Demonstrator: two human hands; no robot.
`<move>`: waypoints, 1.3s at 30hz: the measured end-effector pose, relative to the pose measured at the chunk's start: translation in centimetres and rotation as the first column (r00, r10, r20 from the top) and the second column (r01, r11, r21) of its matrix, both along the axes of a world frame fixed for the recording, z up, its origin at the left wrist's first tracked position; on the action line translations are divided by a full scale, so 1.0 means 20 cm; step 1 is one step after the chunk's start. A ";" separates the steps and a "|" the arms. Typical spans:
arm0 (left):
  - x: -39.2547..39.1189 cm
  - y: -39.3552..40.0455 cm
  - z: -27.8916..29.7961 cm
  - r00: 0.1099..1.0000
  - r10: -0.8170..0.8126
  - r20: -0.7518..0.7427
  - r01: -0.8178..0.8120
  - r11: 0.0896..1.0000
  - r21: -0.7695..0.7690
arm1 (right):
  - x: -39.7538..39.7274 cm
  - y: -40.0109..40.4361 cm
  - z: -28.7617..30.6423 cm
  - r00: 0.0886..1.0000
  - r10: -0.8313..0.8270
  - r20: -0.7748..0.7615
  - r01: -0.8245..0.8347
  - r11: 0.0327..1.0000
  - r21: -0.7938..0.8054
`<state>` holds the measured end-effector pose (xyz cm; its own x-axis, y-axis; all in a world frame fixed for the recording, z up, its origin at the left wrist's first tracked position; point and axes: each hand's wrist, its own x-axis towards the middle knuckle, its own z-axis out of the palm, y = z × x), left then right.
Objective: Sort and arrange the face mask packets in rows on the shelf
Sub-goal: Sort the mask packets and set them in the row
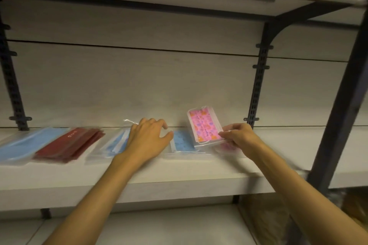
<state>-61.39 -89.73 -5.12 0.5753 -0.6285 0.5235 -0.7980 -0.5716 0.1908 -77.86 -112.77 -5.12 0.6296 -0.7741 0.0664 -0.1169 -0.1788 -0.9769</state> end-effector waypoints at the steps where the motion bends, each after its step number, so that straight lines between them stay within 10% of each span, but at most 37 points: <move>1: 0.00 0.00 0.00 1.000 0.004 -0.003 -0.004 1.000 0.005 | -0.03 -0.04 0.00 1.000 -0.003 -0.009 0.003 1.000 0.012; 9: -0.05 -0.01 -0.05 1.000 -0.014 -0.014 0.013 1.000 -0.014 | -0.12 -0.27 -0.08 0.931 -0.274 -0.241 0.168 0.908 -0.384; 16: -0.11 0.00 -0.07 1.000 -0.001 -0.022 0.001 1.000 -0.001 | -0.16 -0.24 -0.11 0.828 -0.398 -0.395 -0.081 0.613 -0.786; 39: -0.10 0.45 -0.10 0.993 -0.010 -0.116 0.004 0.999 -0.047 | -0.02 0.51 -0.11 0.966 -0.037 -0.256 -0.198 0.530 -0.825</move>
<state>-63.35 -80.77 -7.05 0.6297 -0.6089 0.4824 -0.7728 -0.5544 0.3090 -78.17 -102.55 -7.30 0.7726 -0.3772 0.5108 -0.2396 -0.9181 -0.3157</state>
